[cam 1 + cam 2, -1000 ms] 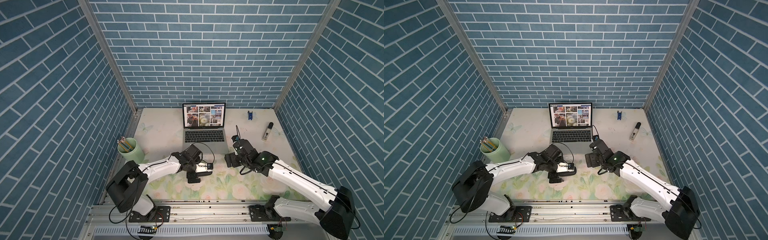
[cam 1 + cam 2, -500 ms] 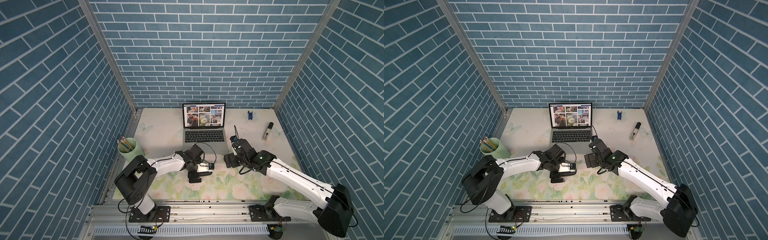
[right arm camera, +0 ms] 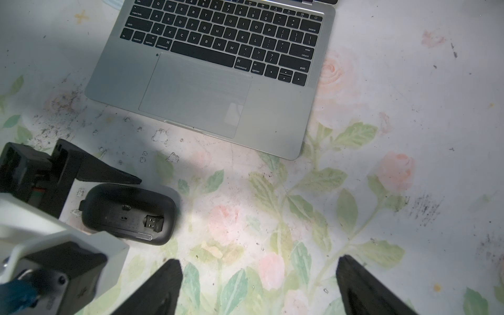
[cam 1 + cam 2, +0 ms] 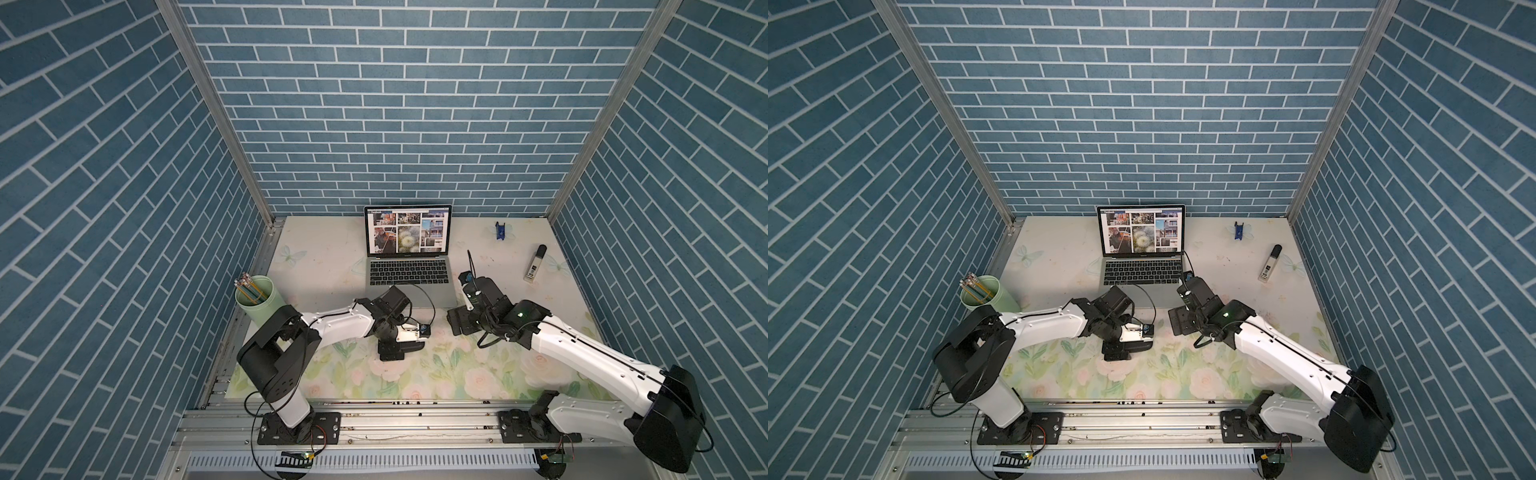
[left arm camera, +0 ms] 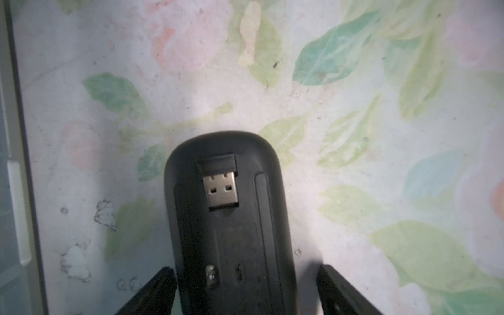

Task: Remove the wireless mouse receiver from the laptop
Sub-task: Insert the USB plug into the mouse.

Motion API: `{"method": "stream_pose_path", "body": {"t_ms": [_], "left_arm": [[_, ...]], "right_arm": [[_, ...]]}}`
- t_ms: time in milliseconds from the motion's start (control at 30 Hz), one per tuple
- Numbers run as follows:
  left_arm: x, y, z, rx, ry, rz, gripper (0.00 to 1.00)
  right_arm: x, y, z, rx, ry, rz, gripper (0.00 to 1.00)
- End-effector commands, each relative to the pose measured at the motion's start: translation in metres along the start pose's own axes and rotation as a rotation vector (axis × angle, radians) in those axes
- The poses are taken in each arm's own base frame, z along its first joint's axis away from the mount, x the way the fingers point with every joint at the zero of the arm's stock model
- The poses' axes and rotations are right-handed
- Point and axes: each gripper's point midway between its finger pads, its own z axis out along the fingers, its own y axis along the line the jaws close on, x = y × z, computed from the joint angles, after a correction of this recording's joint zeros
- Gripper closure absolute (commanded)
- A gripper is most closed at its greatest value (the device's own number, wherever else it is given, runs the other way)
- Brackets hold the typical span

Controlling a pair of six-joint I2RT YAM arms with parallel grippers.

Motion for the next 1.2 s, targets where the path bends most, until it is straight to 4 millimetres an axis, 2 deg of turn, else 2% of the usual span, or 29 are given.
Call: {"method": "stream_pose_path", "body": {"t_ms": [0,233,467,767,867,967,1067,1167], "left_arm": [[0.01,-0.001,0.005,0.019,0.052,-0.005,0.18],[0.016,-0.002,0.007,0.022,0.077,-0.005,0.22],[0.02,-0.003,0.007,0.014,0.081,0.0,0.32],[0.018,-0.002,0.008,0.012,0.077,-0.007,0.37],[0.018,-0.002,0.008,0.012,0.075,-0.012,0.37],[0.016,-0.002,0.008,0.013,0.063,-0.021,0.37],[0.013,-0.002,0.008,0.013,0.05,-0.031,0.37],[0.012,-0.001,0.008,0.012,0.041,-0.038,0.37]], "right_arm": [[-0.003,0.0,0.0,-0.005,-0.005,-0.012,0.09],[-0.001,0.0,0.002,-0.008,0.001,-0.013,0.09],[0.0,0.001,0.003,-0.015,0.004,-0.009,0.1],[0.005,-0.001,0.003,-0.023,-0.003,0.03,0.18],[0.014,0.005,0.005,-0.078,0.002,0.08,0.27],[0.03,0.017,0.011,-0.178,0.012,0.165,0.44],[0.044,0.04,0.016,-0.336,0.027,0.252,0.57],[0.051,0.056,0.018,-0.453,0.029,0.319,0.61]]}}
